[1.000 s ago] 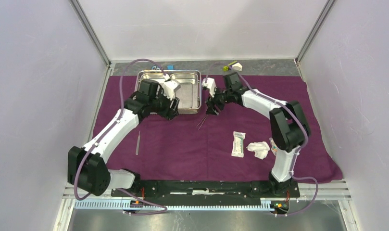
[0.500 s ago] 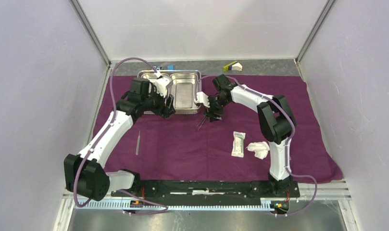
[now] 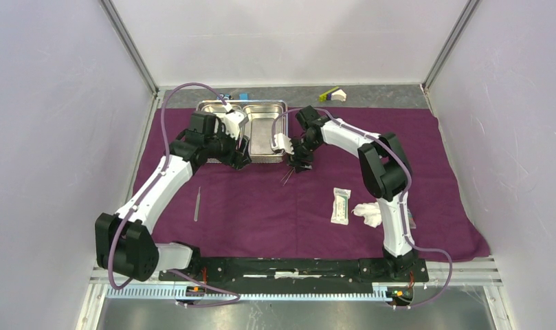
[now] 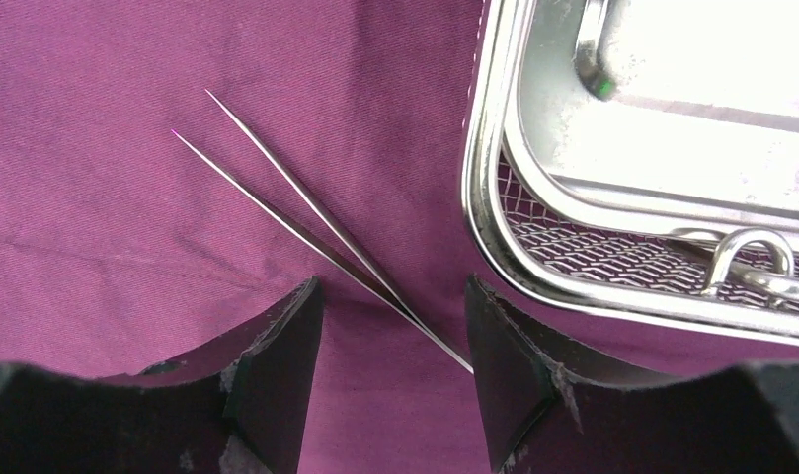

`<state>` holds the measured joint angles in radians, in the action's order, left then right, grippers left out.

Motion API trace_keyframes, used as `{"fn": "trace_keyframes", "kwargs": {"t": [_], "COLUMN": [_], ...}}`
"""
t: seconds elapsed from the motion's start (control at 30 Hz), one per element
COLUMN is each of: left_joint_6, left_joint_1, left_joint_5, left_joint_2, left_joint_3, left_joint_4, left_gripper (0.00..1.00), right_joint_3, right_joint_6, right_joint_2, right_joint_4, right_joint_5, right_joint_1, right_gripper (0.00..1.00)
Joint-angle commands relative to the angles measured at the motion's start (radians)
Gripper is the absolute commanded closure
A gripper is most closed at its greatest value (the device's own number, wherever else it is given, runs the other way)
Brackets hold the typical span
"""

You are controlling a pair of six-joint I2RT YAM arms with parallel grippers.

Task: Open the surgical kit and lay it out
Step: Pick up the medical item from the surgical kit.

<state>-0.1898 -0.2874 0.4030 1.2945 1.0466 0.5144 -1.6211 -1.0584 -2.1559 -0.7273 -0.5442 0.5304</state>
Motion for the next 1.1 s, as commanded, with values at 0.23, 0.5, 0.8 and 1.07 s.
{"fn": "trace_keyframes", "kwargs": {"t": [0.23, 0.5, 0.8, 1.07], "left_joint_6": [0.015, 0.015, 0.018, 0.014], "left_joint_1": [0.005, 0.006, 0.005, 0.005], "left_joint_5": [0.039, 0.038, 0.040, 0.037], "left_joint_2": [0.019, 0.026, 0.039, 0.050], "left_joint_3": [0.023, 0.030, 0.044, 0.055], "left_joint_4": [-0.020, -0.019, -0.016, -0.010], "left_gripper": [0.27, 0.27, 0.27, 0.27], "right_joint_3": [-0.090, -0.102, -0.104, -0.101], "right_joint_6": [-0.073, -0.093, -0.121, -0.149], "right_joint_2": [-0.045, -0.054, -0.044, -0.042], "right_joint_4": [-0.090, -0.115, -0.141, -0.159], "right_joint_5": [-0.023, -0.023, -0.017, 0.010], "right_joint_1": [0.004, 0.006, 0.012, 0.028], "right_gripper": [0.51, 0.67, 0.75, 0.83]}}
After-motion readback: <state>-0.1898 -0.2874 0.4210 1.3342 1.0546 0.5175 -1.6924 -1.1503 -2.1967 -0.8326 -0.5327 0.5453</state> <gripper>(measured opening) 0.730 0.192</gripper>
